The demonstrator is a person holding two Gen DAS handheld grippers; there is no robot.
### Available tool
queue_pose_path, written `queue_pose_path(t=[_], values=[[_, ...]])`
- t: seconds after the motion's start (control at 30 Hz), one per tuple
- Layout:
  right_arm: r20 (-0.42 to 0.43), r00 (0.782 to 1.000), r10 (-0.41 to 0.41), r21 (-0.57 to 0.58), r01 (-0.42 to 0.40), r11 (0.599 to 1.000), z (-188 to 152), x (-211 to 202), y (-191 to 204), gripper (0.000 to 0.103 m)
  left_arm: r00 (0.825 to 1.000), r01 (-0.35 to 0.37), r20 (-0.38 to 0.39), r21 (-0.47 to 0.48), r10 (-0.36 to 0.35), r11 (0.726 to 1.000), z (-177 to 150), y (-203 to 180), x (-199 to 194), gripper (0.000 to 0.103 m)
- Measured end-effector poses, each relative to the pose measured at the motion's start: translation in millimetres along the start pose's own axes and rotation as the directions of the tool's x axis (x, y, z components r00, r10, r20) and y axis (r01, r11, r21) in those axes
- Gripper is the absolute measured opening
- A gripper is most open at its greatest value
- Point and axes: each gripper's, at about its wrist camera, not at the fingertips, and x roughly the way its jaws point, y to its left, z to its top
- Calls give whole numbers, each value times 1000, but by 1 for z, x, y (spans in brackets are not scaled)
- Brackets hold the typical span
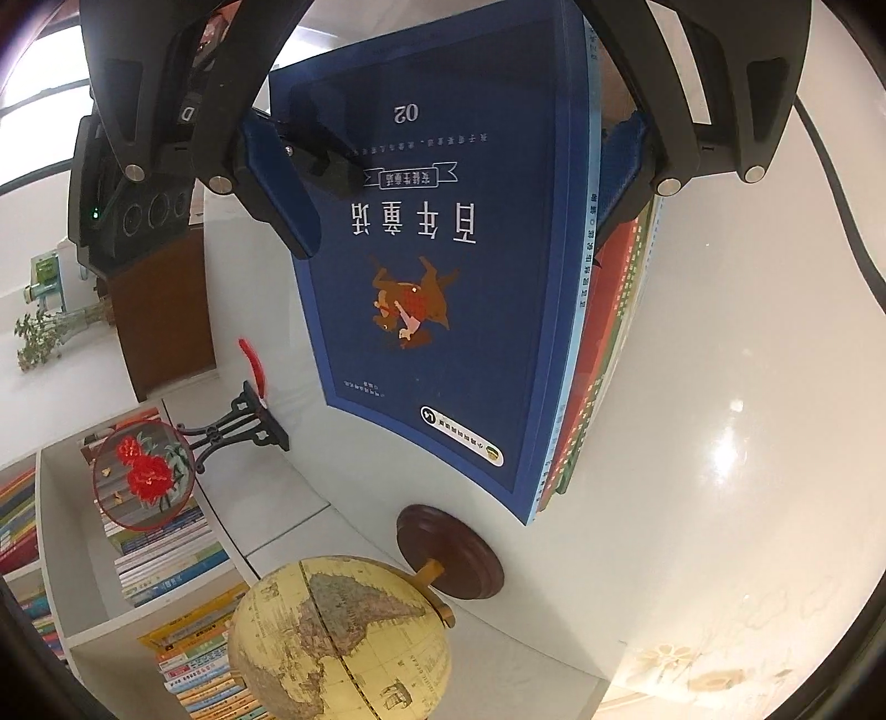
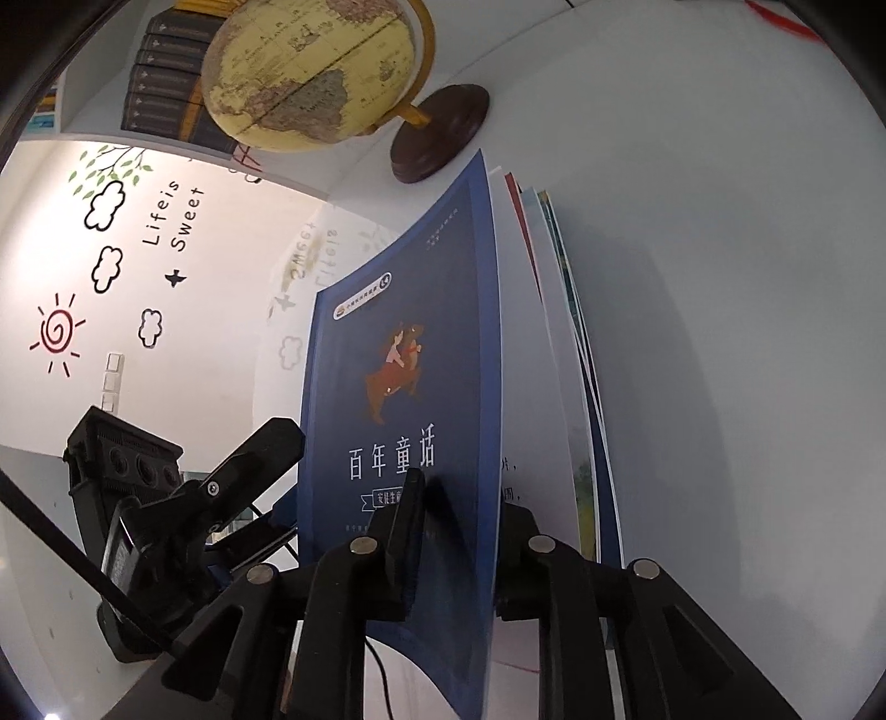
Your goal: Organize books
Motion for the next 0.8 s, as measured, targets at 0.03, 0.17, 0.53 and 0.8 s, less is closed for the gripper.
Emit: queue_pose_path(t=[0.03, 0.17, 0.53, 0.8], values=[[-8, 1000, 0, 5, 0, 1000, 0, -1, 0, 24, 1000, 3, -1, -4, -3, 1000, 0, 1, 0, 90], [-12, 1000, 19, 4, -19, 1000, 0, 0, 4, 40, 998, -60, 11, 0, 60, 998, 1, -3, -3, 90], [-37, 999, -18, 1, 18, 1000, -5, -2, 10, 46, 968, -237, 93, 29, 233, 971, 6, 2, -26, 90], [-38, 999, -33, 18, 34, 999, -7, -5, 10, 46, 943, -318, 130, 82, 306, 945, 4, -8, -38, 90]])
